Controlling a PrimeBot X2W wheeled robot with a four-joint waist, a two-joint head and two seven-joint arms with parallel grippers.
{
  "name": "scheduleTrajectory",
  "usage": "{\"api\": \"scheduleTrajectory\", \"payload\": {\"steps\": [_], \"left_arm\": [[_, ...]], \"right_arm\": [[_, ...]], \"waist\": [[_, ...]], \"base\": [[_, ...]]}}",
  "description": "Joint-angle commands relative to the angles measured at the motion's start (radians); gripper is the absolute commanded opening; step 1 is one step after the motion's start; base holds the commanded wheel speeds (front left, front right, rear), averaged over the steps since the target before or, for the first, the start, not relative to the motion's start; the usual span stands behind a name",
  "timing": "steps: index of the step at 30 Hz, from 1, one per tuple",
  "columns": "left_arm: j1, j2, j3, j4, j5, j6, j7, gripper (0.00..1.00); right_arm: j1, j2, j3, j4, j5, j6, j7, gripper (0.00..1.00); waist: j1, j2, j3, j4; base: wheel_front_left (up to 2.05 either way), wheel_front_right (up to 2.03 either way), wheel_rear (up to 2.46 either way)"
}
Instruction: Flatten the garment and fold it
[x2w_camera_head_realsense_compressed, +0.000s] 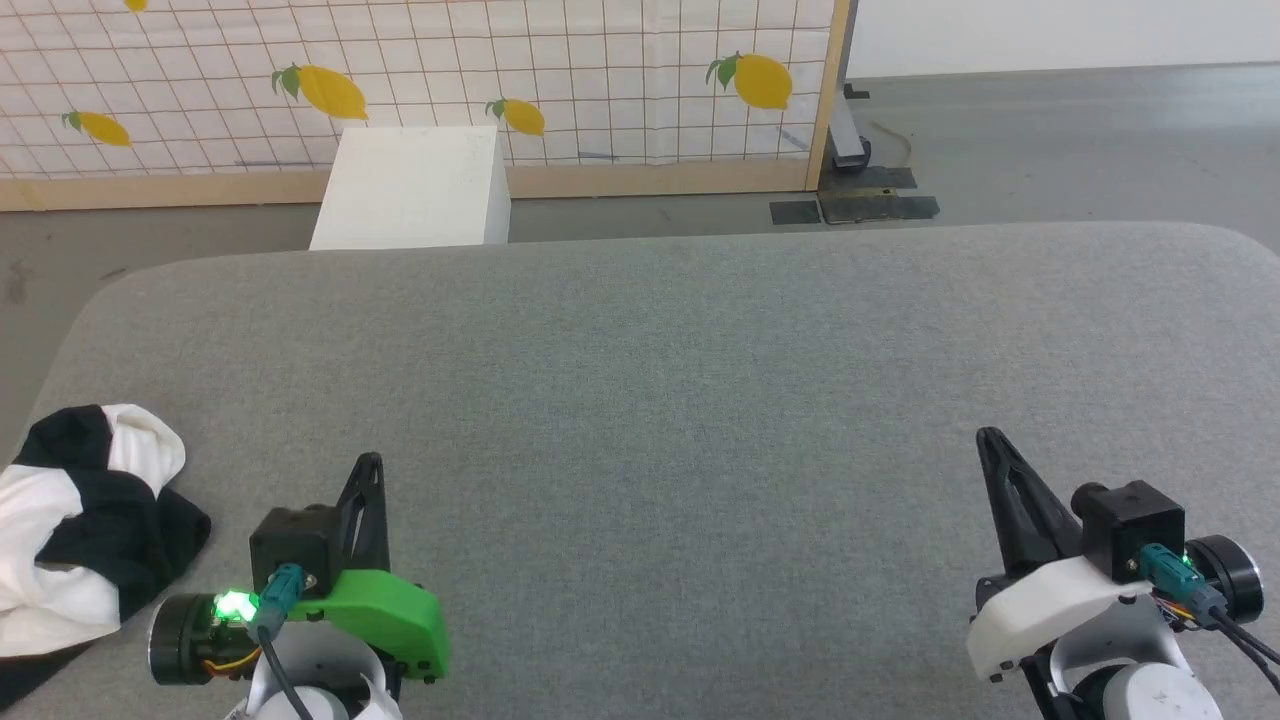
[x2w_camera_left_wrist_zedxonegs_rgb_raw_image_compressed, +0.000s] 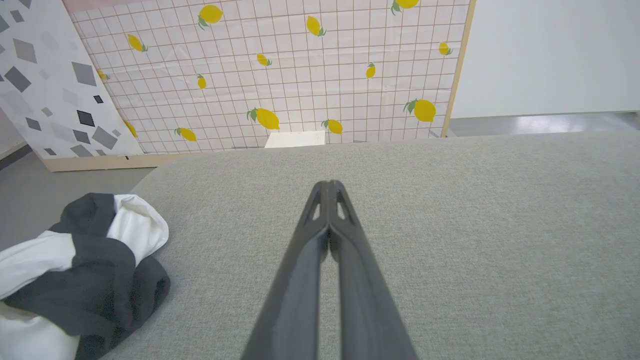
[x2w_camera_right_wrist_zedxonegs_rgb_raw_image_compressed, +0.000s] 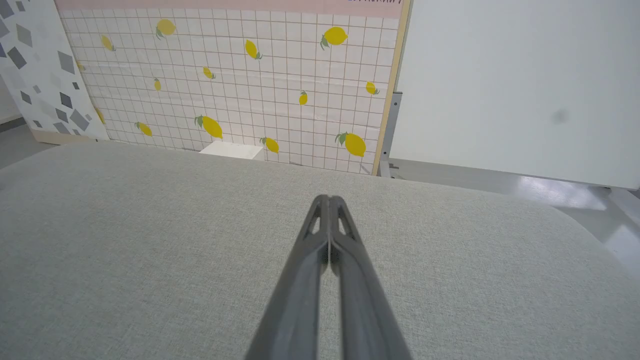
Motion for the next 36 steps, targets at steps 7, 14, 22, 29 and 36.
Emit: {"api": "scheduleTrajectory", "payload": {"steps": [7,14,22,29,36], "left_arm": [[0.010,-0.003,0.002,-0.002,0.010,-0.001,0.001,0.00],[0.010,-0.003,0.002,-0.002,0.010,-0.001,0.001,0.00],[0.000,0.000,-0.005,0.002,-0.004,0.001,-0.003,1.00],[-0.004,0.000,-0.015,0.012,-0.012,0.008,-0.017,1.00],[-0.006,0.002,-0.022,0.022,-0.021,0.015,-0.032,1.00]], "right_arm": [[0.009,0.001,-0.001,-0.005,-0.006,-0.001,0.000,0.00],[0.009,0.001,-0.001,-0.005,-0.006,-0.001,0.000,0.00],[0.000,0.000,0.000,0.001,0.002,0.000,-0.003,1.00],[-0.001,0.000,-0.004,0.007,0.004,0.000,-0.015,1.00],[0.001,0.000,-0.005,0.013,0.007,0.000,-0.026,1.00]], "waist": [[0.0000,0.0000,0.000,0.000],[0.0000,0.0000,0.000,0.000],[0.0000,0.0000,0.000,0.000],[0.0000,0.0000,-0.002,0.010],[0.0000,0.0000,-0.005,0.043]], "base": [[0.00,0.00,0.00],[0.00,0.00,0.00],[0.00,0.00,0.00],[0.00,0.00,0.00],[0.00,0.00,0.00]]}}
